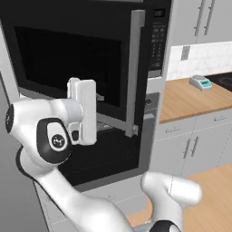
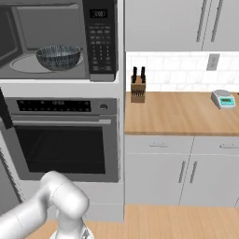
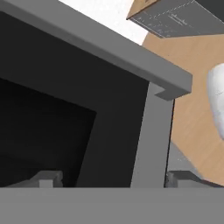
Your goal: Pick the garlic from the sink and place it in the bowl. Then pick the bowl and place it in the microwave. Then close the microwave door and press the start button.
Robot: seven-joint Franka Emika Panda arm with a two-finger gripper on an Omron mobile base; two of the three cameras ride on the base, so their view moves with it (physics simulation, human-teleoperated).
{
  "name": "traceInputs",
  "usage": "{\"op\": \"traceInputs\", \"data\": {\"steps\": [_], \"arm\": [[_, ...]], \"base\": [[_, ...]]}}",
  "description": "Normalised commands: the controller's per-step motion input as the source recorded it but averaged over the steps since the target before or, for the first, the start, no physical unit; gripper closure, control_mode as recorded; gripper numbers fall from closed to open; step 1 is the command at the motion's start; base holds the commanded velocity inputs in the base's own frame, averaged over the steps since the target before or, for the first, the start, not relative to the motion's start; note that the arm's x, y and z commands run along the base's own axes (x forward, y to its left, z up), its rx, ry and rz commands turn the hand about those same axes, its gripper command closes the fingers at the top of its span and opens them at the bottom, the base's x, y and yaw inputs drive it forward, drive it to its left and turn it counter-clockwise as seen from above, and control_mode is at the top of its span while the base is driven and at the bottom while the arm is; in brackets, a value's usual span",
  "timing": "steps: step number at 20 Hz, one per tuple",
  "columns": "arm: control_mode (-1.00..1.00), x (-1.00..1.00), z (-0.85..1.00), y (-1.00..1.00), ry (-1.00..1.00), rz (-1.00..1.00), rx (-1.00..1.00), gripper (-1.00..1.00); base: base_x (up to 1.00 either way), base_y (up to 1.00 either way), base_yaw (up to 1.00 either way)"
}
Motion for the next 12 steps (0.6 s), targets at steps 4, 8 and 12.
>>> {"op": "traceInputs", "data": {"steps": [4, 8, 12], "arm": [[-1.00, 1.00, 0.00, -0.52, 0.11, 0.15, 0.00, -1.00], [-1.00, 1.00, 0.00, -0.13, 0.21, 0.15, 0.03, -1.00], [-1.00, 1.00, -0.03, -0.03, 0.29, 0.14, 0.01, -1.00]], "base": [[0.00, 0.00, 0.00], [0.00, 0.00, 0.00], [0.00, 0.00, 0.00]]}}
